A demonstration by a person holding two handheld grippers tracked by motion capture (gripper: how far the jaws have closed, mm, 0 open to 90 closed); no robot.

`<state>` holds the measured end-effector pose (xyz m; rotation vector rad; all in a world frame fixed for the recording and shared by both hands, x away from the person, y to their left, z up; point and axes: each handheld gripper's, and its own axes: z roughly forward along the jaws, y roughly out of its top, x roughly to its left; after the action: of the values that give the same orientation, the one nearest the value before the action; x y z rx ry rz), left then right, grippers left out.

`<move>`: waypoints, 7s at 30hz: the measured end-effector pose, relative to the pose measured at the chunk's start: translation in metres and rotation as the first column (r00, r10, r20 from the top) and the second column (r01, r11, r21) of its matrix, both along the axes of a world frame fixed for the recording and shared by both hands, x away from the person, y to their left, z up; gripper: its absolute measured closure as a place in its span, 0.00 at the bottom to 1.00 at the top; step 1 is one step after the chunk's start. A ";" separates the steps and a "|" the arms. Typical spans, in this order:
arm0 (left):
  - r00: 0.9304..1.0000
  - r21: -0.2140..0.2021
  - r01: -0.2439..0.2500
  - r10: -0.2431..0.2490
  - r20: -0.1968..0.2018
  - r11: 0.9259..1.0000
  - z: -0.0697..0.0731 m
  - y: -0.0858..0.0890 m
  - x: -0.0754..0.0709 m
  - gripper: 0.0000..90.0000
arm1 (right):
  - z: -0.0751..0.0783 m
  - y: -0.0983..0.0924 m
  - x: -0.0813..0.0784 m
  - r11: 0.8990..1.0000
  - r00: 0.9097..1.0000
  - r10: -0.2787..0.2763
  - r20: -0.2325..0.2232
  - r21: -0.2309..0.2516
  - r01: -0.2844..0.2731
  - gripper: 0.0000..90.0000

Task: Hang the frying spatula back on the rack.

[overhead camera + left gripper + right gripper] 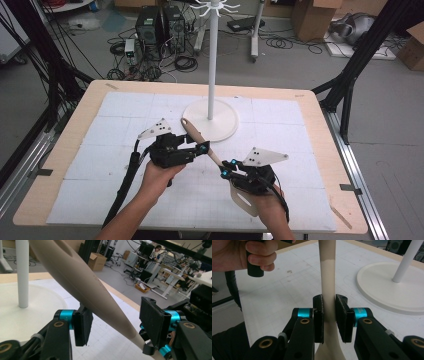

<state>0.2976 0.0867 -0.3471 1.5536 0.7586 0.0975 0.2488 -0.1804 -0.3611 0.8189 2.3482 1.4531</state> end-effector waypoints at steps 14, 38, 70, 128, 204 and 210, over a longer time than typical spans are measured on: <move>1.000 -0.059 0.015 -0.016 -0.006 0.998 0.005 -0.001 -0.001 0.74 | 0.002 0.006 -0.002 1.000 0.999 -0.023 0.030 0.012 0.023 0.86; 0.962 0.016 0.154 -0.153 0.228 0.988 0.051 -0.011 -0.023 0.83 | 0.010 0.000 -0.001 0.979 0.992 0.126 0.030 0.155 -0.129 0.77; 0.907 0.076 0.333 -0.341 0.249 0.940 0.084 0.014 0.012 0.83 | 0.014 -0.022 0.005 0.952 0.980 0.190 0.061 0.233 -0.199 0.35; 0.951 0.086 0.255 -0.266 0.159 0.963 0.181 -0.024 0.168 0.83 | 0.017 -0.064 0.000 0.985 0.996 0.009 0.094 0.170 -0.025 0.23; 0.937 0.109 -0.153 0.109 0.333 0.982 0.013 0.136 -0.012 0.19 | -0.017 -0.110 -0.016 0.950 0.946 -0.310 0.092 0.077 0.304 0.21; 0.949 0.156 -0.165 0.113 0.295 0.974 -0.016 0.145 -0.027 0.19 | -0.022 -0.115 -0.022 0.941 0.938 -0.336 0.087 0.062 0.332 0.21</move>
<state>0.2701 0.2319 -0.3634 1.6094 0.6424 0.4968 0.2272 -0.2953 -0.3828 1.0739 1.9919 1.3707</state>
